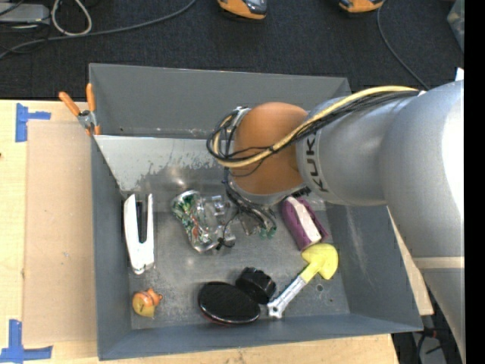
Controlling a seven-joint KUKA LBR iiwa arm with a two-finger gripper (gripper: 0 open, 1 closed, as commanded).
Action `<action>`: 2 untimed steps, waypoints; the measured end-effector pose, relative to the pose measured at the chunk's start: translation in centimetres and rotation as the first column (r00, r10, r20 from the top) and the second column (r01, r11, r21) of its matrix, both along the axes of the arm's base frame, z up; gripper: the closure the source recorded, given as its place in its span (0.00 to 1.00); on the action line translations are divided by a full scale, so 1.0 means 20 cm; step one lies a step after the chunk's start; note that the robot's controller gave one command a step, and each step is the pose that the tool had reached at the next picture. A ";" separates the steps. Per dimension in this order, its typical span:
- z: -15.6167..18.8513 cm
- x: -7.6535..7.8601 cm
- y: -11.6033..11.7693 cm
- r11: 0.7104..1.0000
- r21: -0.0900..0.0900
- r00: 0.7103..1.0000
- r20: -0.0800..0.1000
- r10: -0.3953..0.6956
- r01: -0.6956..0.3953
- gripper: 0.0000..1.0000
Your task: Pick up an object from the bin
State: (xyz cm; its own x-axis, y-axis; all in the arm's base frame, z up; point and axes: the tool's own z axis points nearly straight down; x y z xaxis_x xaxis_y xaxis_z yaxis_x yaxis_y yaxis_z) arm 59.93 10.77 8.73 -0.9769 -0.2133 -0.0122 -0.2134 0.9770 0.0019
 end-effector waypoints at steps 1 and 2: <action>0.00 0.00 0.00 1.000 0.000 1.000 0.000 0.000 0.000 1.00; -0.01 0.00 0.11 0.999 -0.003 0.999 0.007 0.049 -0.049 1.00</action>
Offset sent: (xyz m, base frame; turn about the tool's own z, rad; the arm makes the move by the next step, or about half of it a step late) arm -0.0050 0.0346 -0.0069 -0.0776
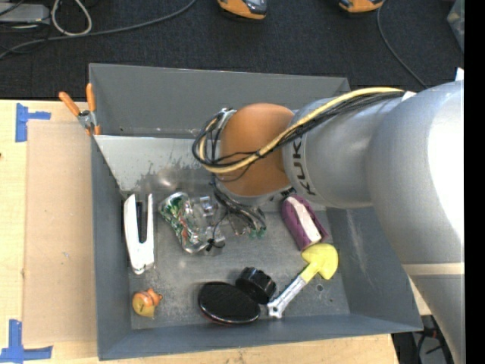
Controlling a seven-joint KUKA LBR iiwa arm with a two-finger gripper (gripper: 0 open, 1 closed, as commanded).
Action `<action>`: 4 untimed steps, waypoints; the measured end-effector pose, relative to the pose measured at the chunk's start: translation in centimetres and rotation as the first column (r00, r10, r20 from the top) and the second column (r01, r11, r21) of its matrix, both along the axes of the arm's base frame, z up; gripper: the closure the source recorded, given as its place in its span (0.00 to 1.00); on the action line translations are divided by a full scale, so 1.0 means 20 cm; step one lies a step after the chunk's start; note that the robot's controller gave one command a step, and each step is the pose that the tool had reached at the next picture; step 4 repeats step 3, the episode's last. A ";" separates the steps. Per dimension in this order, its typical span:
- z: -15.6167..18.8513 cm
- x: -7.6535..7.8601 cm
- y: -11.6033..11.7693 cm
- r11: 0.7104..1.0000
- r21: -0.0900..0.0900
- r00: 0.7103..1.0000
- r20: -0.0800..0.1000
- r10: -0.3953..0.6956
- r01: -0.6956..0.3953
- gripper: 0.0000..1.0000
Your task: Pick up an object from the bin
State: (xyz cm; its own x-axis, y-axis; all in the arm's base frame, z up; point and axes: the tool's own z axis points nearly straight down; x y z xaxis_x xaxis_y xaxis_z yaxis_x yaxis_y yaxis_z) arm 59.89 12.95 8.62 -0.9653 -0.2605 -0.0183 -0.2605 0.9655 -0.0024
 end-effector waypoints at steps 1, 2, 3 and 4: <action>0.01 0.03 -0.25 0.986 0.006 0.986 -0.006 -0.169 0.170 1.00; 0.39 0.01 -0.49 0.988 0.006 0.988 -0.007 -0.155 0.155 1.00; 0.50 0.04 -0.57 0.982 0.007 0.982 0.000 -0.187 0.187 1.00; 0.50 0.04 -0.57 0.982 0.007 0.982 0.000 -0.187 0.187 1.00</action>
Offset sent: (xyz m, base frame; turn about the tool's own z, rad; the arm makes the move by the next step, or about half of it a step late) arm 0.0023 -0.1192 0.1146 0.1339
